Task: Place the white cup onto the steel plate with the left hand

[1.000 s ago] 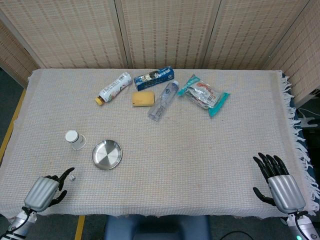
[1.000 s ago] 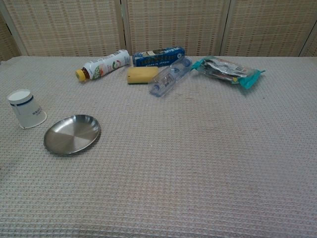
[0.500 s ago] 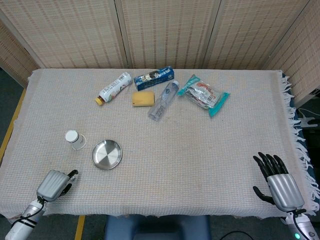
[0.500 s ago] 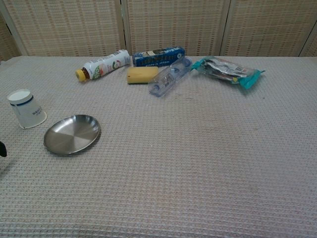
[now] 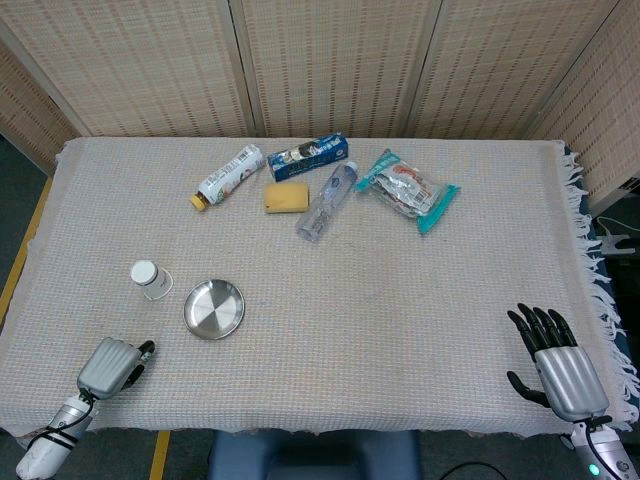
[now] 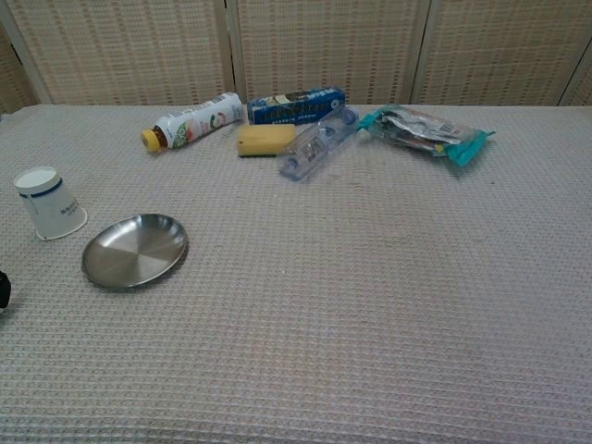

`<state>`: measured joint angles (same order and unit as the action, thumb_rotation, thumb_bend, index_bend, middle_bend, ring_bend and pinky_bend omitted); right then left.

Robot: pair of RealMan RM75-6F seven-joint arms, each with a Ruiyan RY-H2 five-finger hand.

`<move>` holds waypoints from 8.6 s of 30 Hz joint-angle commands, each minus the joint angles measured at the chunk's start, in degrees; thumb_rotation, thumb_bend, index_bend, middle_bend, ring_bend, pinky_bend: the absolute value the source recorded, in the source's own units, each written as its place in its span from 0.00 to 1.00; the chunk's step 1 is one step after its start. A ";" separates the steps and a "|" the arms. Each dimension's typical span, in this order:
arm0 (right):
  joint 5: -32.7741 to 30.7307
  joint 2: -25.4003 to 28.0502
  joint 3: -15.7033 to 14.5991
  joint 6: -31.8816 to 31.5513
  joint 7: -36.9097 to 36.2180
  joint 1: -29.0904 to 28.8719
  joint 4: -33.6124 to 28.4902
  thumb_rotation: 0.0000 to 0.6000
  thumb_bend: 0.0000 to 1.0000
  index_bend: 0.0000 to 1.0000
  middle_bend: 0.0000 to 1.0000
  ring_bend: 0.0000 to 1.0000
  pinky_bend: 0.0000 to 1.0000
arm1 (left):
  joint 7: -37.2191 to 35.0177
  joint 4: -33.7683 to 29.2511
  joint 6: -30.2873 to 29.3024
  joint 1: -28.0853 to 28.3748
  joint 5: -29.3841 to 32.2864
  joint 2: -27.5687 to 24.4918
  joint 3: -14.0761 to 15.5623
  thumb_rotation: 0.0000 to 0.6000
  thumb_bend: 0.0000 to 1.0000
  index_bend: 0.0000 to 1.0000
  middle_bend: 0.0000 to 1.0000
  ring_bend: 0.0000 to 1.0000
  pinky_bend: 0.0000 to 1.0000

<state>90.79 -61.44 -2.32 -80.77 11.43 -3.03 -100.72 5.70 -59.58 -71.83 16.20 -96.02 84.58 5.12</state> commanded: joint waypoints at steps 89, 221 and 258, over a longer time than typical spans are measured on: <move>-2.77 0.18 0.38 1.68 0.11 -0.85 -0.02 0.89 0.20 0.00 0.00 0.00 0.00 | 0.00 -14.62 9.23 12.91 15.68 -6.36 -10.07 1.00 0.37 0.01 0.40 0.43 0.68; -1.26 0.96 -0.50 1.29 -0.50 -0.47 -0.87 0.89 0.20 0.00 0.00 0.00 0.00 | -14.47 24.70 -7.37 13.61 5.82 25.35 -8.19 1.00 0.46 0.46 0.52 0.42 0.70; -2.10 0.15 -0.21 1.42 1.22 -0.37 -0.57 0.89 0.20 0.00 0.00 0.00 0.00 | -21.64 22.94 -9.90 13.26 4.47 26.55 -6.48 1.00 0.46 0.47 0.52 0.43 0.70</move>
<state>88.69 -61.29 -2.53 -79.34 12.65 -3.40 -101.29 -16.14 -36.29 -81.75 29.54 -91.38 111.45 -1.55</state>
